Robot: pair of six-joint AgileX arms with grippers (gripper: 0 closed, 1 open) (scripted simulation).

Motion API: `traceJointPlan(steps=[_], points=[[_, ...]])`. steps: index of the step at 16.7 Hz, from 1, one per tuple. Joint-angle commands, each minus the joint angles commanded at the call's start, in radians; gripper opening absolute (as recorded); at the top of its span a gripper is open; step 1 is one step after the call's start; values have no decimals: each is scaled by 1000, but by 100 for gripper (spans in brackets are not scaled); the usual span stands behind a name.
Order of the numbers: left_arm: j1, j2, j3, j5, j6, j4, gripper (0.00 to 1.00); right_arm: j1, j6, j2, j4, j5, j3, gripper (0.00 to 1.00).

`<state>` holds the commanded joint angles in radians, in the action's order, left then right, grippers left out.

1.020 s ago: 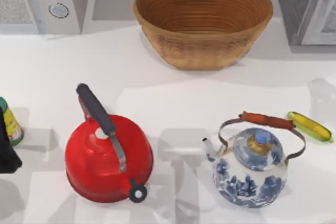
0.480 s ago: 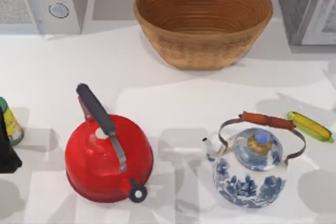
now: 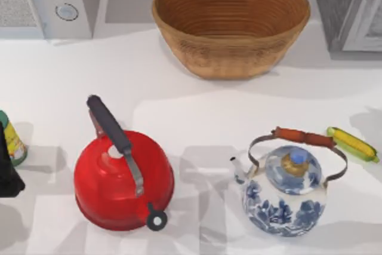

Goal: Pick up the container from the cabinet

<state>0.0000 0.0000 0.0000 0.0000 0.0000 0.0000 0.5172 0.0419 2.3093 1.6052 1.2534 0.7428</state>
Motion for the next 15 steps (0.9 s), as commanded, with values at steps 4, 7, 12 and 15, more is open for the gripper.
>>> traceJointPlan(steps=[4, 7, 12, 15], points=[[0, 0, 0, 0, 0, 0, 100, 2, 0, 10, 7, 6, 4, 0], [0, 0, 0, 0, 0, 0, 100, -7, 1, 12, 3, 0, 3, 0], [0, 0, 0, 0, 0, 0, 100, -61, -7, 37, -6, -58, 37, 0], [0, 0, 0, 0, 0, 0, 100, -66, -9, 42, -7, -63, 42, 0]])
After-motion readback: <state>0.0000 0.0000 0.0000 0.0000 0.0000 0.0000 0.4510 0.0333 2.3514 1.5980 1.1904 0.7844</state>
